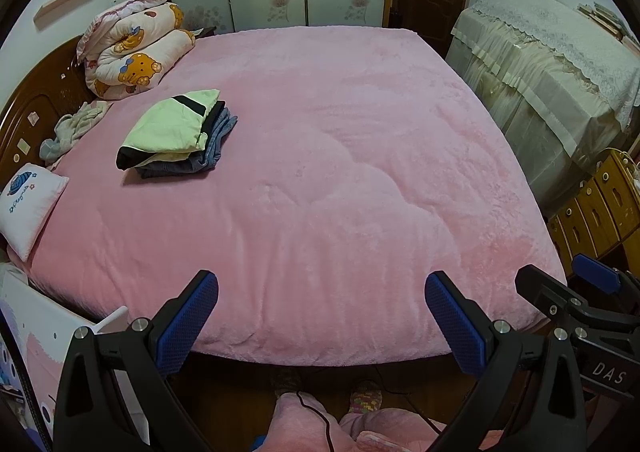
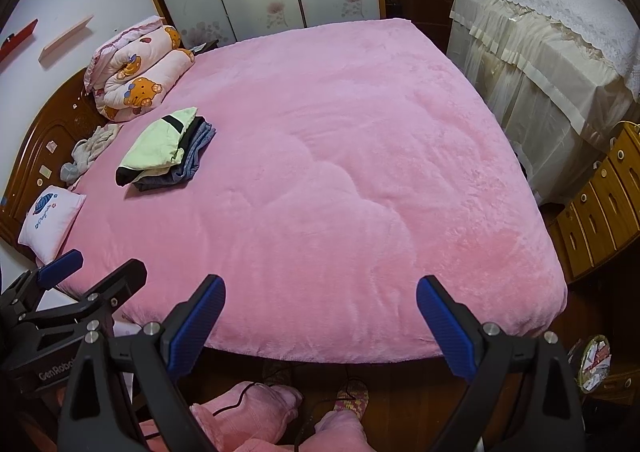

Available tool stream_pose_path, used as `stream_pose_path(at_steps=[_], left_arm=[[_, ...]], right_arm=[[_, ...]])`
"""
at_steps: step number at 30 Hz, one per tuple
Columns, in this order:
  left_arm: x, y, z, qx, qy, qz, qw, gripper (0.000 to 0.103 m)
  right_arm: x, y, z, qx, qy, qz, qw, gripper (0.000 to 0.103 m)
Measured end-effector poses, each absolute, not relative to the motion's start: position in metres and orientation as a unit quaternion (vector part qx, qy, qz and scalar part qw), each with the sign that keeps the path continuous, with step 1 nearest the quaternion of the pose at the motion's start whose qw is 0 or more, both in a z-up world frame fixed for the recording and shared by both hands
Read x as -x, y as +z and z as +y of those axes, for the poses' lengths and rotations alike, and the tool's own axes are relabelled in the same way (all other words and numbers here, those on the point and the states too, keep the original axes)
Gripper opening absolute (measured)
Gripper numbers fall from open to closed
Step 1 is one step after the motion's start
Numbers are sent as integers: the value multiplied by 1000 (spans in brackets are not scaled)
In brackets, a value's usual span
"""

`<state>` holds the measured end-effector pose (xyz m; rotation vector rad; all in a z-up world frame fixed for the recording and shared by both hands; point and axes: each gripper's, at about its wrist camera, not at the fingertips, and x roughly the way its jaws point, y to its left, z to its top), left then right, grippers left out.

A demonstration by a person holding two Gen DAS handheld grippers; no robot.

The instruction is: Fold large clothes

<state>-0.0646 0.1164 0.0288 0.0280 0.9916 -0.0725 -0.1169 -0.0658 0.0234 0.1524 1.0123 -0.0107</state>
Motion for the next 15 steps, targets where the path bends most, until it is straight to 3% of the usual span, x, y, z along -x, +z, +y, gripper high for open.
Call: stream_pose_path(at_steps=[15], left_arm=[[63,31,118,-18,-35,477,878,102]], right_arm=[[112,20,-72,-79,-8,491,867,97]])
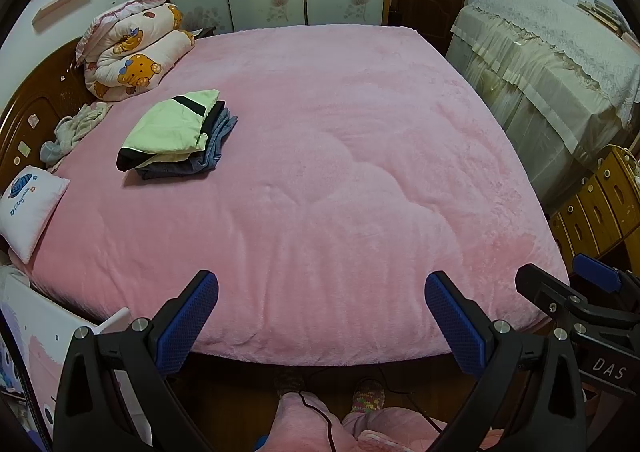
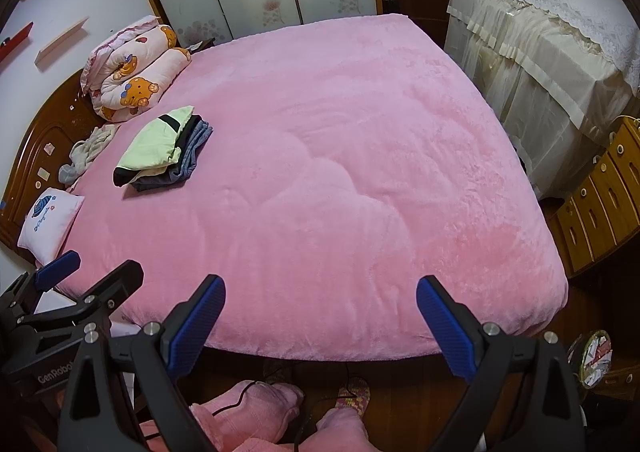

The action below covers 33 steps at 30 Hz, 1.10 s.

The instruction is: Fold large clothes

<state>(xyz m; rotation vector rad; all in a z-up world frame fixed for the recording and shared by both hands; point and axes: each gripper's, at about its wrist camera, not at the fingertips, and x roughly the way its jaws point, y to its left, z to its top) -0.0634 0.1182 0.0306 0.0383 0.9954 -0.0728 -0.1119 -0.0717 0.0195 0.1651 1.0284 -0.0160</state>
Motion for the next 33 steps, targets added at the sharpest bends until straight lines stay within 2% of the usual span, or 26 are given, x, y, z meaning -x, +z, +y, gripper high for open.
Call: stream_pose_path(at_steps=[33], left_arm=[[60,29,121,-21,-39,478,877,102]], right_arm=[[113,13,-72,-84,-15,496,864,97]])
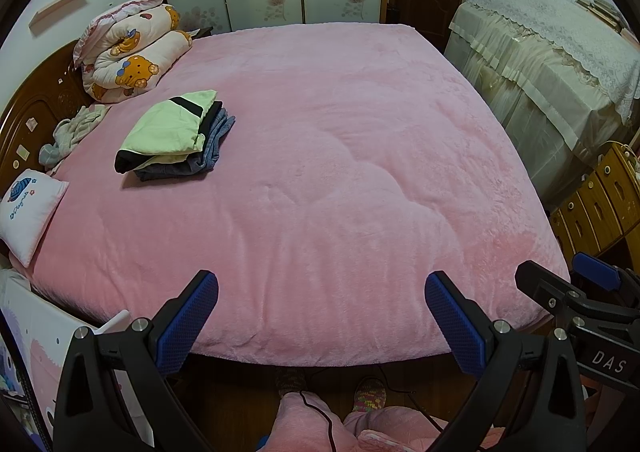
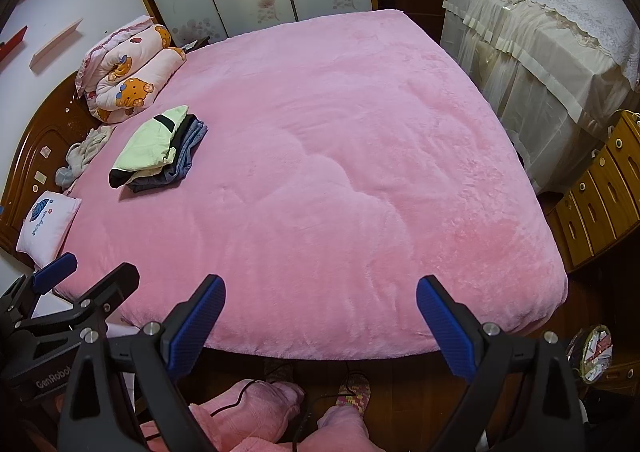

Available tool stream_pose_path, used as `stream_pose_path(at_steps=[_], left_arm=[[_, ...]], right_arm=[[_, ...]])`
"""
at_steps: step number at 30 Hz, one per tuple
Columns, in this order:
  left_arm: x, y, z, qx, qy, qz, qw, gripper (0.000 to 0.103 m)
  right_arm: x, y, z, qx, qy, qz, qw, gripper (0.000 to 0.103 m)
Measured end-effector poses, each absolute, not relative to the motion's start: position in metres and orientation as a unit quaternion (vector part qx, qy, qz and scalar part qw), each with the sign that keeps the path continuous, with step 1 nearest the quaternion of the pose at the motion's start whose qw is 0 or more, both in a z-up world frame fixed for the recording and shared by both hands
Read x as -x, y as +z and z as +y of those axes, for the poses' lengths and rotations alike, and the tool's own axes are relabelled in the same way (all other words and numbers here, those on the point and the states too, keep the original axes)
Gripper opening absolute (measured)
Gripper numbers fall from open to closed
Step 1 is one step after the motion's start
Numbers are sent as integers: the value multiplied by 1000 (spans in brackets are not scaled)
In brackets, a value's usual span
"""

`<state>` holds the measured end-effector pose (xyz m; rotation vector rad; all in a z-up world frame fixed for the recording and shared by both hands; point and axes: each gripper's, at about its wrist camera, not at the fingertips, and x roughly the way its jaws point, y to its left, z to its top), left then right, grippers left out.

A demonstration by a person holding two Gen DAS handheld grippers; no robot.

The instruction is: Fold large clothes

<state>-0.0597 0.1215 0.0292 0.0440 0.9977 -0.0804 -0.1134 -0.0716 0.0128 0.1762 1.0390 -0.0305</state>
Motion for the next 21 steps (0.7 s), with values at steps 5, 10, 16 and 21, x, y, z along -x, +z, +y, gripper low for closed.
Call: stream_pose_path(at_steps=[5,10,16,21], left_arm=[[53,26,130,-26,-46,480,875,102],[48,26,136,-29,-50,482,874,102],[48,26,135,-28,-50,482,874,102],[46,25,137,-30,-50,482,874,102]], right_arm=[[113,13,-72,-85,-15,496,864,97],[114,13,-73,-85,-16,496,864,97],[113,12,-75,-85,-16,497,863,97],[114,11,-74,-85,-17,497,863,97]])
